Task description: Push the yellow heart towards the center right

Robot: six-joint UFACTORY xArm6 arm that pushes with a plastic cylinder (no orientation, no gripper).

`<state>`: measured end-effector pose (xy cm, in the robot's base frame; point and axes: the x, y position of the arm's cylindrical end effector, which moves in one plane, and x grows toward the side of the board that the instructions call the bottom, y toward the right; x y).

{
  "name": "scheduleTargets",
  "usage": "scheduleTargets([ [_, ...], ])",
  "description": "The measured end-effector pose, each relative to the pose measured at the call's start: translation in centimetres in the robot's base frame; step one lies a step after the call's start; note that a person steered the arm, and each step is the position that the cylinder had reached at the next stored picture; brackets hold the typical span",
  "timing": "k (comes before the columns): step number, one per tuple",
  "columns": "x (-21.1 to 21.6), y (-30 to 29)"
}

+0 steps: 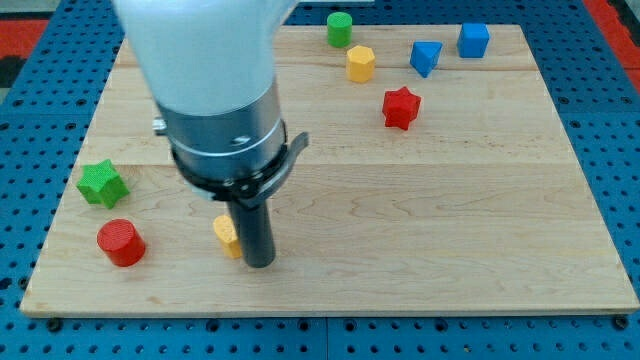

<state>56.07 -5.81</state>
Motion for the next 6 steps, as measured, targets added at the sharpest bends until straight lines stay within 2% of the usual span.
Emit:
scheduleTargets([
  [1, -0.4, 0.7],
  [2, 5.1, -0.2],
  [3, 4.3, -9.2],
  [4, -0.6, -9.4],
  [6, -2.7, 7.1],
])
